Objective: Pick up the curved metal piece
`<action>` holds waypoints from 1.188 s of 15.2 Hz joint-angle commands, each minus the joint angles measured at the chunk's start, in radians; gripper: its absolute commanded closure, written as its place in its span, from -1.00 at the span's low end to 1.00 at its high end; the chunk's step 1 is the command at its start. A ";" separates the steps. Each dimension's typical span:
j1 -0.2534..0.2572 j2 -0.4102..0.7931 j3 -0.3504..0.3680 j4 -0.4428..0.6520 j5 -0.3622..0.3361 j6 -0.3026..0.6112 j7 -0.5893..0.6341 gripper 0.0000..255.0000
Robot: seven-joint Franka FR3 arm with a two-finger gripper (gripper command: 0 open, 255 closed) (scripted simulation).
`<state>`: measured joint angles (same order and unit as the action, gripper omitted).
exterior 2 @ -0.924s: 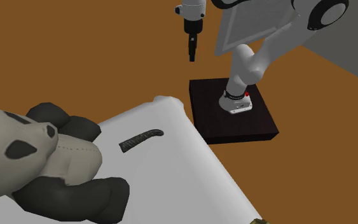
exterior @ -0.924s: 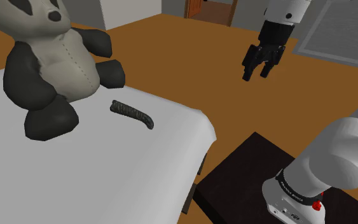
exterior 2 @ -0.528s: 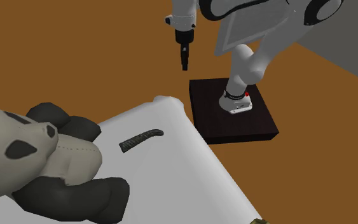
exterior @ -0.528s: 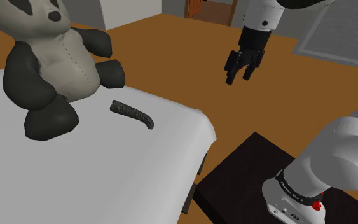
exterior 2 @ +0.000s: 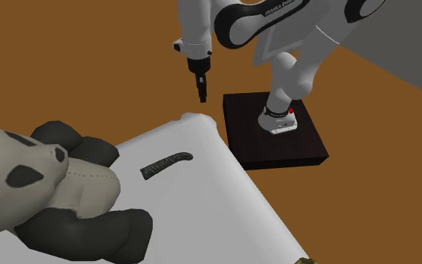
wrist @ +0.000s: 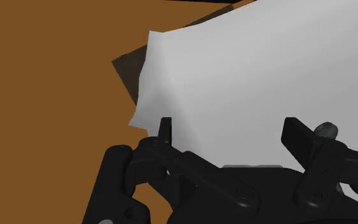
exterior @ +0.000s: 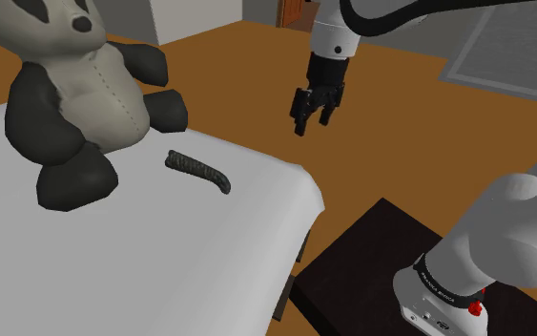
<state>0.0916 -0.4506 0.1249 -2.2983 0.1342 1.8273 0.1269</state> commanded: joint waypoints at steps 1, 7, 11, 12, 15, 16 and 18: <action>0.016 0.077 0.025 0.034 0.000 0.047 -0.001 -1.00; 0.056 0.277 0.091 0.158 -0.027 0.130 0.001 -1.00; 0.084 0.412 0.132 0.258 -0.064 0.168 0.011 -1.00; 0.092 0.446 0.141 0.285 -0.076 0.175 0.014 -1.00; 0.120 0.549 0.165 0.372 -0.114 0.189 0.025 -1.00; 0.130 0.584 0.172 0.402 -0.128 0.192 0.028 -1.00; 0.152 0.653 0.184 0.467 -0.158 0.195 0.035 -1.00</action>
<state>0.2335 0.1660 0.3032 -1.8682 -0.0082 2.0229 0.1606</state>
